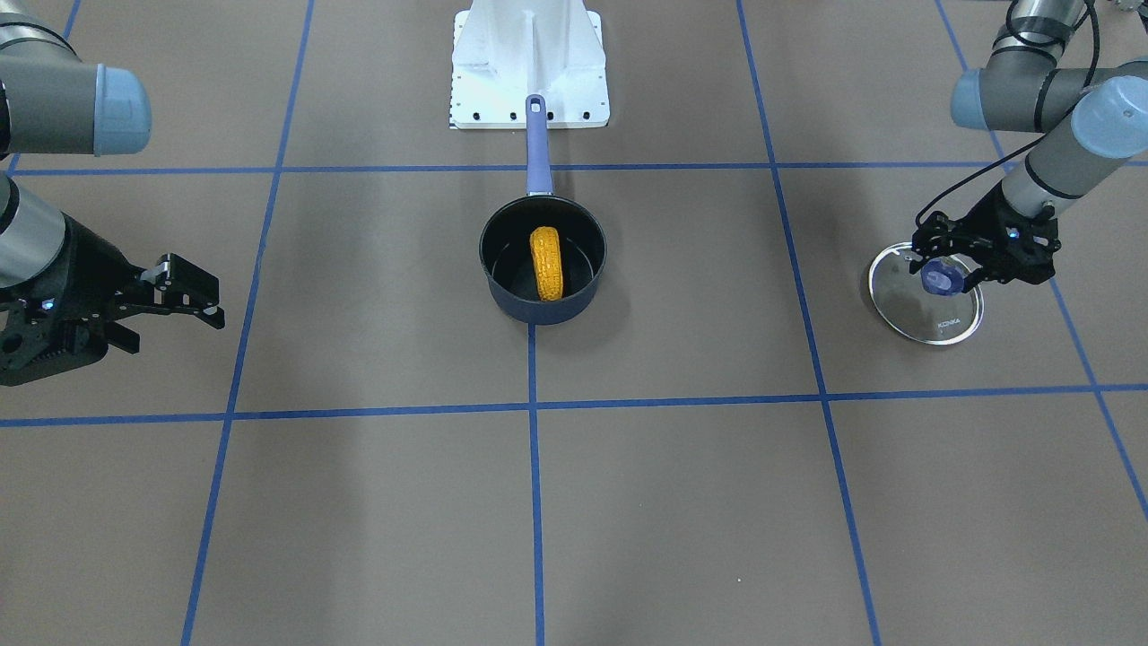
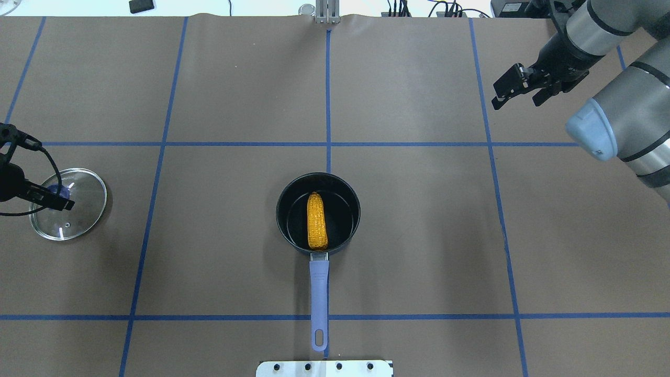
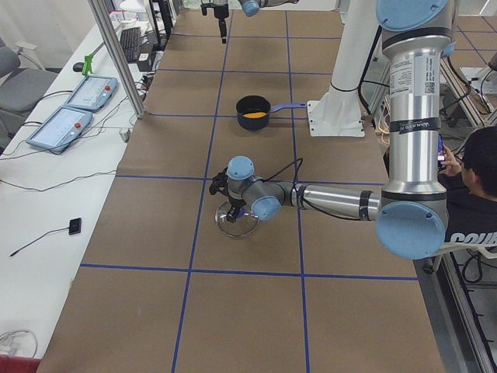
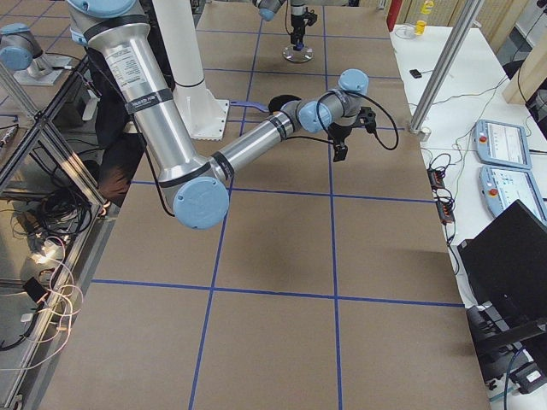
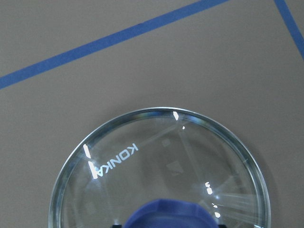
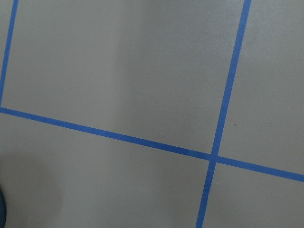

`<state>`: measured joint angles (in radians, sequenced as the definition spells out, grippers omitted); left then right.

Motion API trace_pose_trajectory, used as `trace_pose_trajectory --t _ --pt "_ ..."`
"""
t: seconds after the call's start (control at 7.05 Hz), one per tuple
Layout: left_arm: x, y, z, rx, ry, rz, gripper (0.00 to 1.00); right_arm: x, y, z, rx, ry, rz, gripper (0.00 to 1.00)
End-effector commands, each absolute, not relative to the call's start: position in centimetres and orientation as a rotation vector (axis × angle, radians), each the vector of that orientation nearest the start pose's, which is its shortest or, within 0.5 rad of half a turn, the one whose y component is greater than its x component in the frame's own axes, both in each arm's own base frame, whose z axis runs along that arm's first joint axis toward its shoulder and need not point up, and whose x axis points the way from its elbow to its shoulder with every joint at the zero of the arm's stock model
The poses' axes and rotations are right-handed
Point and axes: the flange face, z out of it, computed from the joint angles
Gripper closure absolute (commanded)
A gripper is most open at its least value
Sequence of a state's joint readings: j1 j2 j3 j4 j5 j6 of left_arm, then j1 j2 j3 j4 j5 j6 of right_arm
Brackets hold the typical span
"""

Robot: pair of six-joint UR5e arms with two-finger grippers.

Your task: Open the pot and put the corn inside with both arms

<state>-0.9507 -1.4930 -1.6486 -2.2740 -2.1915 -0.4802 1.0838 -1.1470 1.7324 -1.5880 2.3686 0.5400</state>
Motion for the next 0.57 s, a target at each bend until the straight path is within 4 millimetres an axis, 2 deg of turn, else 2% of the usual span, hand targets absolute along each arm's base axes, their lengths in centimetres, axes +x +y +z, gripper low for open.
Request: trace_pose_trajectory --t 0.0,0.14,0.28,0.43 --pt "19.1 -44.3 55.7 0.299 0.913 0.318 0.02 -20.1 -58.8 33.8 0.088 -0.971 -0.132 0.0" --pt "14.0 -45.9 55.5 0.32 0.943 0.251 0.02 -18.1 -58.5 35.5 0.081 -0.979 -0.128 0.0" --pt "10.8 -45.5 56.8 0.346 0.949 0.283 0.02 -15.6 -58.2 37.7 0.082 -0.969 -0.101 0.0" --pt "6.5 -44.5 58.7 0.381 0.919 0.27 0.02 -12.2 -57.9 40.2 0.091 -0.953 -0.074 0.0"
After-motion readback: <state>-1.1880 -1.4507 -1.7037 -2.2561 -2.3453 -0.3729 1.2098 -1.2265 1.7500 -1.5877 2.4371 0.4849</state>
